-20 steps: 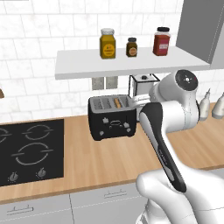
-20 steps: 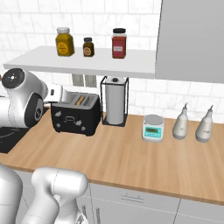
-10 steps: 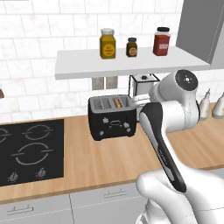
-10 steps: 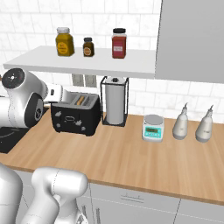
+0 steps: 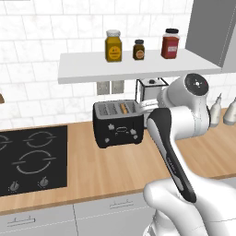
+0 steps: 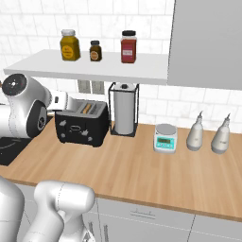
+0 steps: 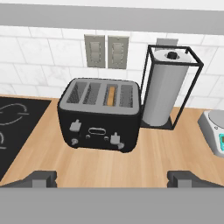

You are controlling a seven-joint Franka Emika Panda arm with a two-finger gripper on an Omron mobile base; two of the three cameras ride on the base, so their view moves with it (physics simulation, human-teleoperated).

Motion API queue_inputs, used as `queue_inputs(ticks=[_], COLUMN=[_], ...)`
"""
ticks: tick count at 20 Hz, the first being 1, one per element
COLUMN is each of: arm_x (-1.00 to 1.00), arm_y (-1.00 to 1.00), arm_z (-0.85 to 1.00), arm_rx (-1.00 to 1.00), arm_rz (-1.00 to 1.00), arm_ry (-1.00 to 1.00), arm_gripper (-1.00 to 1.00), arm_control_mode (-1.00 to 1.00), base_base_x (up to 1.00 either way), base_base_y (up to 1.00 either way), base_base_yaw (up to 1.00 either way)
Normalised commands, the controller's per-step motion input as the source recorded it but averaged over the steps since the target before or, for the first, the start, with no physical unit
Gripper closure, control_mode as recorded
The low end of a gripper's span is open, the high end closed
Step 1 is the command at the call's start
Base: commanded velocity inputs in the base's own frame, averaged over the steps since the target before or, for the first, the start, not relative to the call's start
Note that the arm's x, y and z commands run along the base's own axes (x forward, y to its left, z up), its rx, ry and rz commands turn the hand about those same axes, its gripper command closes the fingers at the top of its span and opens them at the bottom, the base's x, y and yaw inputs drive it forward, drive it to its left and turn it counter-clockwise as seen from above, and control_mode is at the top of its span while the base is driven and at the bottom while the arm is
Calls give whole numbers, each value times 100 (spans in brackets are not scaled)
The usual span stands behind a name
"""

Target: Start the toaster. Once the lever pops up, take the bread to the plate on the dining counter.

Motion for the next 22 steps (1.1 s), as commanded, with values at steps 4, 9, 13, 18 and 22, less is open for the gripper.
queue_inputs(ticks=[4, 9, 13, 18, 22], arm_x=[0, 0, 0, 0, 0], arm_y=[0, 0, 0, 0, 0], arm_z=[0, 0, 0, 0, 0], arm_rx=[0, 0, 0, 0, 0], arm_rz=[0, 0, 0, 0, 0], arm_ry=[0, 0, 0, 0, 0], arm_gripper=[-100, -100, -100, -100, -100], arm_control_mode=[-100, -100, -100, -100, -100], base_base_x=[0, 0, 0, 0, 0], base_base_y=[0, 0, 0, 0, 0], base_base_yaw=[0, 0, 0, 0, 0])
